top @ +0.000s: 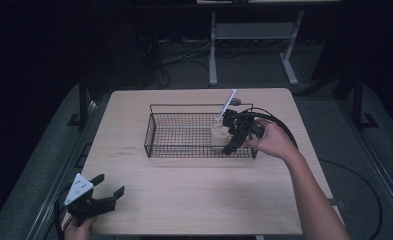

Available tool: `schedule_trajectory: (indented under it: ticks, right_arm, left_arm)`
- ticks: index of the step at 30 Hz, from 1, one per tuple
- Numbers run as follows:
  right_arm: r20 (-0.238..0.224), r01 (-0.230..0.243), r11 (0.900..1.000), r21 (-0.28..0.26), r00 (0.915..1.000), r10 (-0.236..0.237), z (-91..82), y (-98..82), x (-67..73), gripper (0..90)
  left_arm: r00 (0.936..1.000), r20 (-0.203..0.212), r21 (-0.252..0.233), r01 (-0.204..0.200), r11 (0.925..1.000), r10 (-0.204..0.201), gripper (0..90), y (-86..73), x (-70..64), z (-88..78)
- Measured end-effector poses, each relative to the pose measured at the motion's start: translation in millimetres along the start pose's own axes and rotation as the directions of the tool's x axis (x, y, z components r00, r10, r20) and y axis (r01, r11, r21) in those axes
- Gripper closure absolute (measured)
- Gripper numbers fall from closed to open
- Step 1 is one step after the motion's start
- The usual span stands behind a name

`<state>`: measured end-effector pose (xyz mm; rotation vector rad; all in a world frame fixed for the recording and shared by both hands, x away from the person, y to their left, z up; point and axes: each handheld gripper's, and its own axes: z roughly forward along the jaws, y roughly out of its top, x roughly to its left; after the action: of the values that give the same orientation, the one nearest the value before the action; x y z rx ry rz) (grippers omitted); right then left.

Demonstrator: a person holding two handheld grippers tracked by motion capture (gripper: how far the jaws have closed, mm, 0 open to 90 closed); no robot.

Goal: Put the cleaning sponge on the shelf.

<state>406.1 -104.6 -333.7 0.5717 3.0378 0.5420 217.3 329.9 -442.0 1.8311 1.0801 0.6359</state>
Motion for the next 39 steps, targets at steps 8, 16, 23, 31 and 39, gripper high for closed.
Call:
schedule_trajectory:
  ticks: [8, 16, 23, 31, 39]
  right_arm:
    - [-0.01, 0.007, 1.0, -0.012, 0.9999, -0.007, 3.7, -8.8, 8.4, 15.3]
    - [-0.02, 0.01, 1.0, -0.007, 0.9997, -0.01, 11.3, -17.1, 15.3, 15.3]
    - [-0.027, 0.011, 1.0, 0.005, 0.9996, -0.011, 15.9, -21.6, 19.6, 15.2]
    - [-0.035, 0.012, 1.0, -0.004, 0.9993, -0.012, 18.5, -25.7, 24.1, 15.2]
    - [-0.048, 0.019, 1.0, 0.012, 0.9987, -0.019, 25.9, -29.3, 28.5, 15.3]
  left_arm:
    - [1.0, -0.002, 0.0, 0.004, 1.0, -0.004, 13.8, 0.0, 0.4, -0.5]
    - [1.0, -0.001, 0.003, 0.002, 1.0, -0.002, 13.8, -0.1, 0.4, -0.2]
    - [1.0, 0.0, 0.002, 0.0, 1.0, 0.0, 13.8, -0.1, 0.2, -0.3]
    - [1.0, 0.002, 0.002, 0.002, 1.0, -0.002, 13.8, -0.3, 0.3, 0.0]
    - [1.0, 0.005, 0.002, -0.001, 1.0, 0.001, 13.8, 0.0, -0.5, 0.3]
